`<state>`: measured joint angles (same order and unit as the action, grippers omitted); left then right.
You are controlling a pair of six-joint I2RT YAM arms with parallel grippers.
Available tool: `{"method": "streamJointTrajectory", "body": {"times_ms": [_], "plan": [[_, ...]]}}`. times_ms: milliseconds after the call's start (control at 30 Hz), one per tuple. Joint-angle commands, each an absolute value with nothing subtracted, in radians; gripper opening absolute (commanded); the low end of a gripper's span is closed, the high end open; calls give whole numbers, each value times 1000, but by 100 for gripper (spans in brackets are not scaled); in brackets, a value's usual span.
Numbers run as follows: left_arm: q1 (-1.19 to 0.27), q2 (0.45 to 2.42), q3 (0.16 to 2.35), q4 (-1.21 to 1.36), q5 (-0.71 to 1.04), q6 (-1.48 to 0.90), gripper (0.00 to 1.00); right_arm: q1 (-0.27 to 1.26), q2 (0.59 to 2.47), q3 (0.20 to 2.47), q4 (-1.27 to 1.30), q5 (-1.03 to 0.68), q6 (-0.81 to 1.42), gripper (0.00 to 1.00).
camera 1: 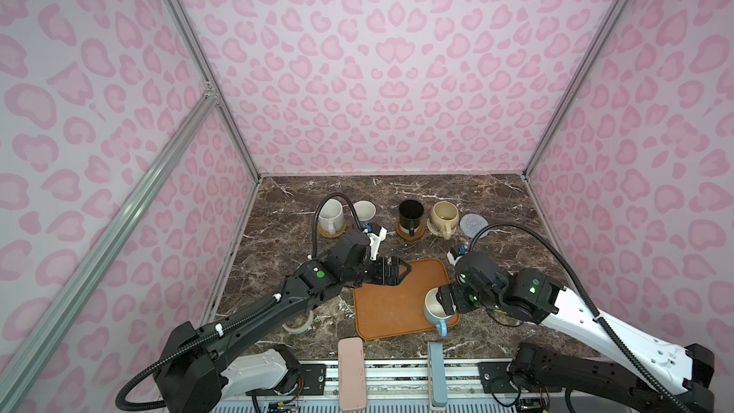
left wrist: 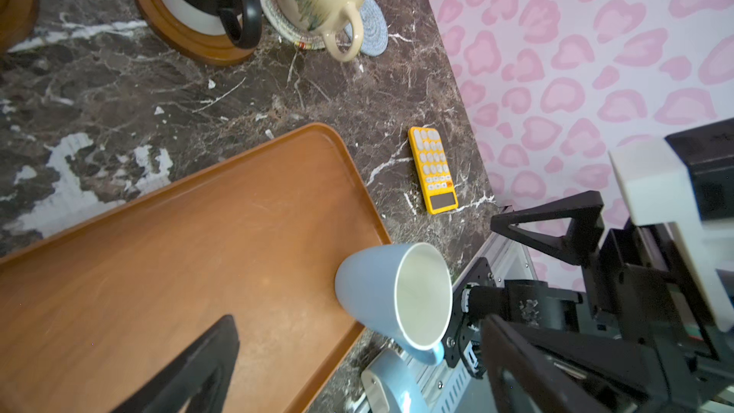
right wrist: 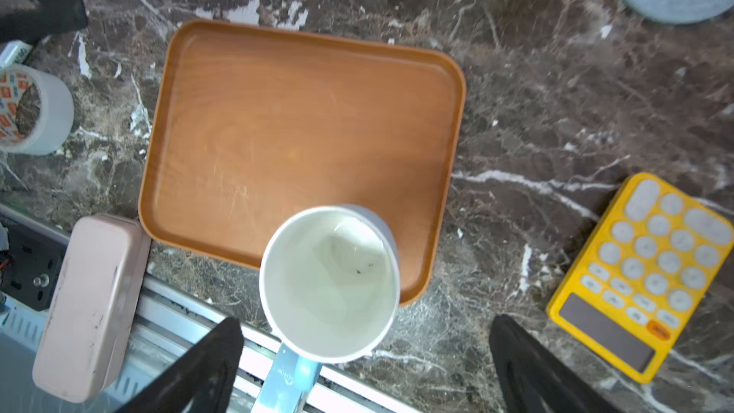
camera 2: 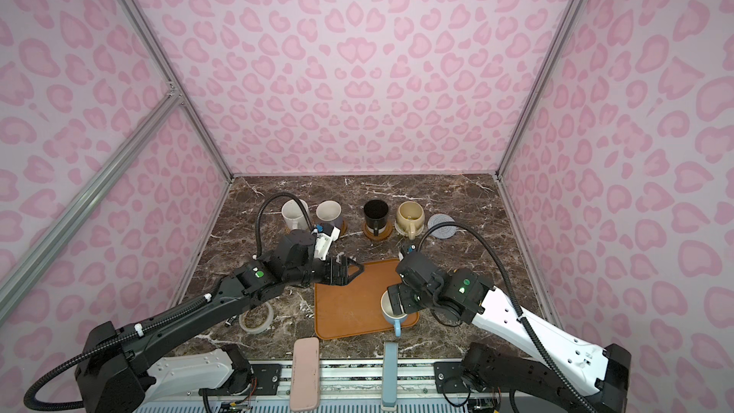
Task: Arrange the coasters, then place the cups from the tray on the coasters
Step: 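Release the cream mug and move the right gripper back to the tray, then lower the right gripper into the light-blue mug and lift it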
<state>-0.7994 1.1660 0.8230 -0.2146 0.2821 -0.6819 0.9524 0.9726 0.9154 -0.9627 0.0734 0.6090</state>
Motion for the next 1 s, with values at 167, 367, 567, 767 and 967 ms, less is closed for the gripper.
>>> {"method": "streamJointTrajectory", "body": {"times_ms": [167, 367, 567, 767, 967], "plan": [[-845, 1085, 697, -176, 237, -723, 97, 1161, 989, 791, -894, 168, 828, 91], [-859, 1041, 622, -138, 216, -754, 97, 1217, 1027, 724, -855, 182, 886, 82], [-869, 1024, 587, -75, 173, -790, 97, 1220, 1090, 688, -773, 208, 897, 64], [-877, 1017, 555, -25, 123, -819, 97, 1220, 1184, 689, -746, 231, 931, 51], [-884, 1014, 555, -54, 97, -811, 97, 1219, 1223, 693, -744, 274, 953, 37]]}}
